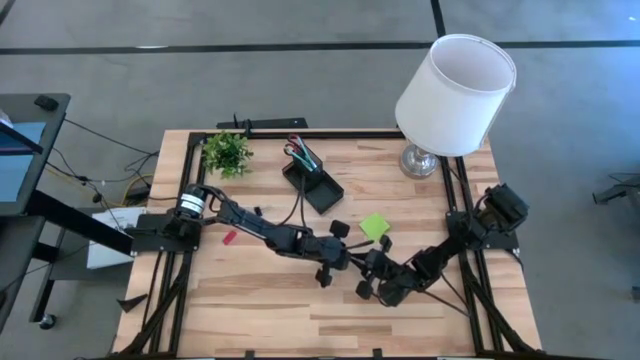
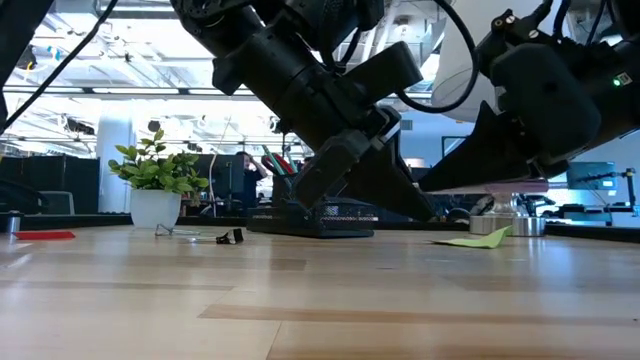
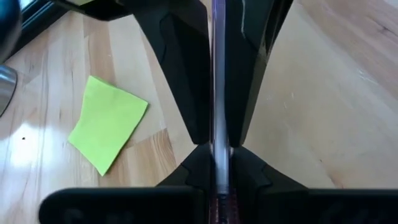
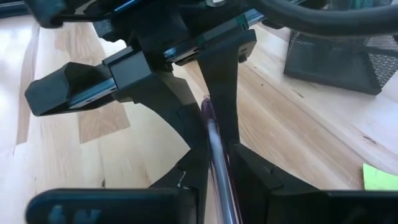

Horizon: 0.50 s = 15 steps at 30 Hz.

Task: Pick and place office supplies into organizer
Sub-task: Put the violet pen into the desk organizer

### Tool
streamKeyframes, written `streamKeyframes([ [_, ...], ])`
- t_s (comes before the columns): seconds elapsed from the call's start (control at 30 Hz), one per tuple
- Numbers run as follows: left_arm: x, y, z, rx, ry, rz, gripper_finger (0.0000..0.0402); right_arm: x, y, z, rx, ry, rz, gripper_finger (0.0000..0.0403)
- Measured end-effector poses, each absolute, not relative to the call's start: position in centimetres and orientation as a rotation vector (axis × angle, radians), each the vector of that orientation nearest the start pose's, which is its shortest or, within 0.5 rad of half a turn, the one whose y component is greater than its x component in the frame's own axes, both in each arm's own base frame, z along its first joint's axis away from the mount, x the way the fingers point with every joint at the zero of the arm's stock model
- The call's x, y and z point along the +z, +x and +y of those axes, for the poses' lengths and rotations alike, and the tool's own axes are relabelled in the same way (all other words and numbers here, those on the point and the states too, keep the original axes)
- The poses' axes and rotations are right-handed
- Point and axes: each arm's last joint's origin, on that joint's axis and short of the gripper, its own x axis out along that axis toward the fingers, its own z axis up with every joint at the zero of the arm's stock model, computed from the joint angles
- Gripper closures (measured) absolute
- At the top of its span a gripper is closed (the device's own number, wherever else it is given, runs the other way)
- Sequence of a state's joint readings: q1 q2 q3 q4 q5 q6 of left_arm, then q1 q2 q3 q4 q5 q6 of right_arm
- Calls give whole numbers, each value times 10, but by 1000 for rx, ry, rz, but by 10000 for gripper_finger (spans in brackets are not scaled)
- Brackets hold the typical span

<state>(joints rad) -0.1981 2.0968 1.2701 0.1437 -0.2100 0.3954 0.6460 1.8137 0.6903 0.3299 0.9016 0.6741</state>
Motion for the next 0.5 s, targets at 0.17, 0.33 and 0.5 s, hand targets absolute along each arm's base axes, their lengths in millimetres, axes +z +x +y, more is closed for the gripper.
streamKeyframes([
  [0.17,131,429,-81,-111,497,680,384,106,252,171,-389,94,445,342],
  [0.33,130,425,-88,-102,510,715,384,106,244,181,-345,79,454,342],
  [0.5,127,420,-80,25,537,793,384,117,229,200,-282,53,410,342],
])
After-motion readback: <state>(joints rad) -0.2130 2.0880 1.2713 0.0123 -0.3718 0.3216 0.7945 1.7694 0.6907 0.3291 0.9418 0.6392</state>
